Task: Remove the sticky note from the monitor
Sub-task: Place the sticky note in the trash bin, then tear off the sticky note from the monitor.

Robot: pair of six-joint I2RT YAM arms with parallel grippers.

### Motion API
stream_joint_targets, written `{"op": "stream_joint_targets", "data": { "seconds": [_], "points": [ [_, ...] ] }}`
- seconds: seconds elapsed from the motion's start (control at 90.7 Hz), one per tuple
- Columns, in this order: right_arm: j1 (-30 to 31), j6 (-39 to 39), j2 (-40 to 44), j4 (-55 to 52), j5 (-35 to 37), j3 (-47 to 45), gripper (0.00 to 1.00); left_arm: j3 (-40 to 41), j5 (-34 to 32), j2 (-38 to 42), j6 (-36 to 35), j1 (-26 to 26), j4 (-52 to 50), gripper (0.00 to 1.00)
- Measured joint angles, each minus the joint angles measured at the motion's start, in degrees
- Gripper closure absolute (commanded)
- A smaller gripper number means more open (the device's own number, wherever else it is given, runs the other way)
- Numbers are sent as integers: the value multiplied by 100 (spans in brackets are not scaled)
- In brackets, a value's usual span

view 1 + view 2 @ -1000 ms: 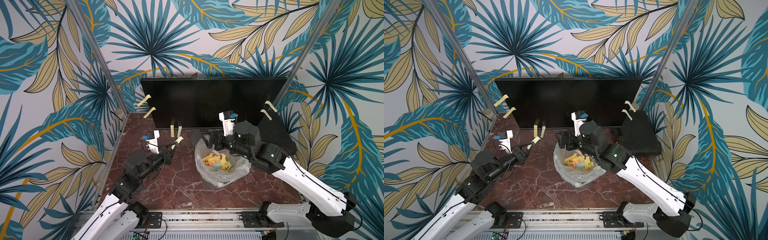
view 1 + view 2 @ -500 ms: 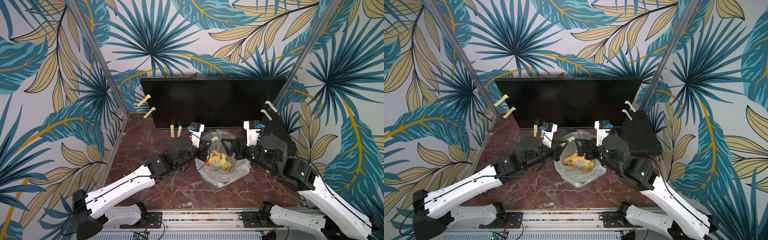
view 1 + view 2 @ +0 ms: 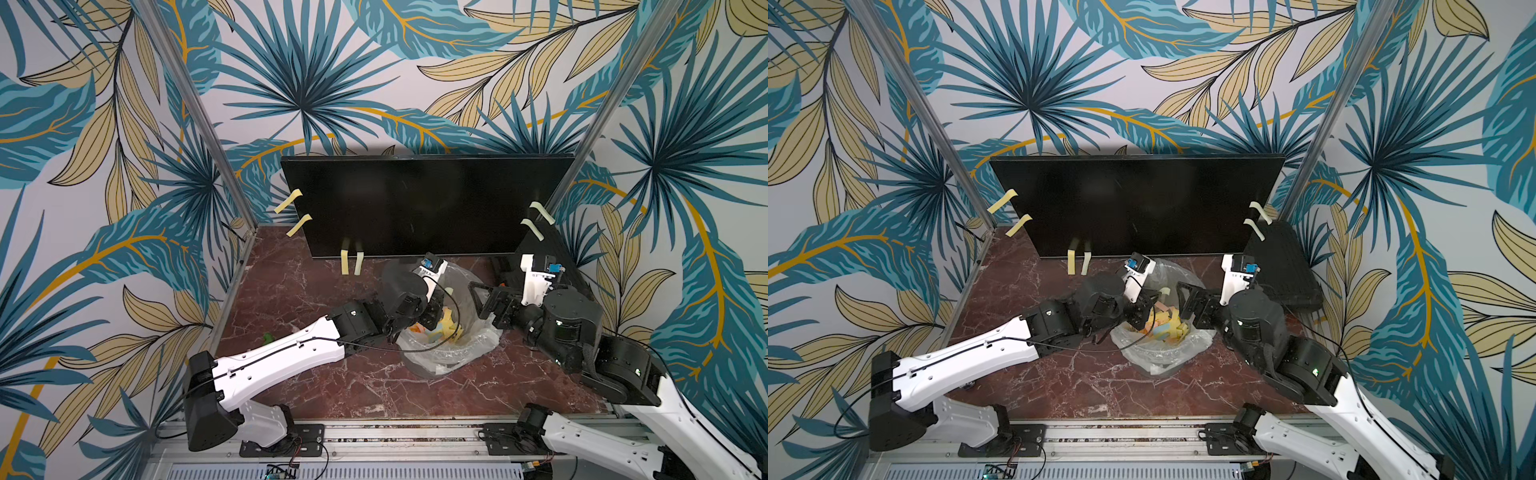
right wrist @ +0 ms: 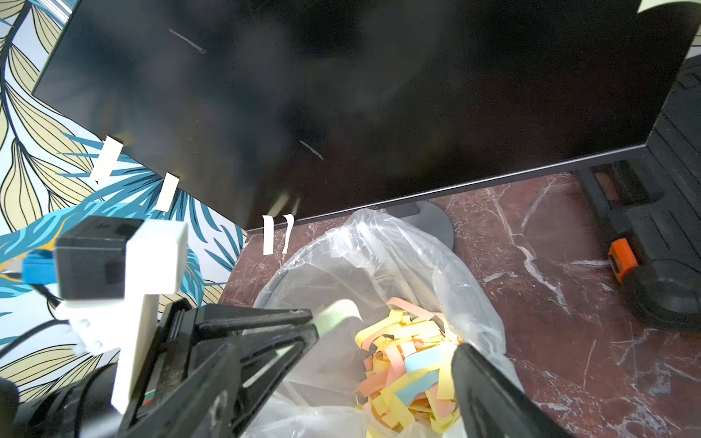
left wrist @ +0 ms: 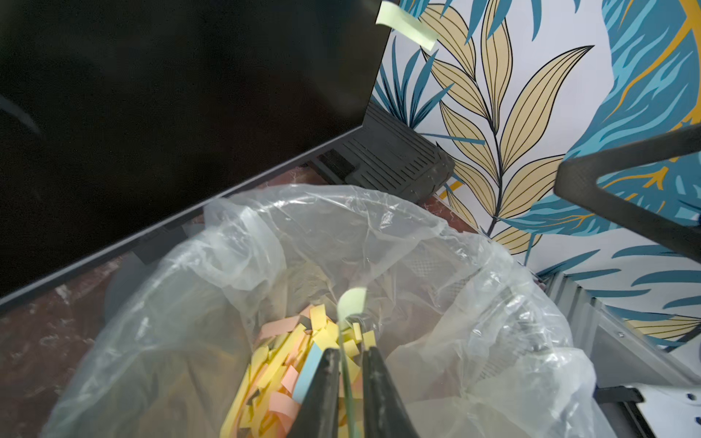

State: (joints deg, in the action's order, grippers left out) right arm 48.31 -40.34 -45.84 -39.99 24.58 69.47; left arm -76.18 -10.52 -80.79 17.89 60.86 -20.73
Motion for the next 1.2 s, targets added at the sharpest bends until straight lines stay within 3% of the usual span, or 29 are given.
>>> {"op": "stream_joint_targets", "data": {
  "seconds": [0.198, 0.309, 0.452, 0.551, 0.926, 1.202],
  "points": [
    [0, -44, -254, -2, -63, 4, 9, 0, -85, 11, -190, 28, -173, 57],
    [0, -44, -358, 4, -107, 9, 9, 0, -136, 68, -304, 28, -177, 45],
    [0, -44, -435, 48, -175, 28, 9, 0, -262, 221, -372, 28, -140, 23],
    [0, -42, -481, 90, -214, 39, 9, 4, -428, 402, -459, 28, -79, 1],
    [-2, 50, -719, 269, -313, 354, 7, 697, -1569, 1655, -798, -48, 254, 0],
    [-2, 223, -1309, 494, -756, 848, 6, 1412, -1998, 2931, -765, -807, 293, 0]
  ]
}}
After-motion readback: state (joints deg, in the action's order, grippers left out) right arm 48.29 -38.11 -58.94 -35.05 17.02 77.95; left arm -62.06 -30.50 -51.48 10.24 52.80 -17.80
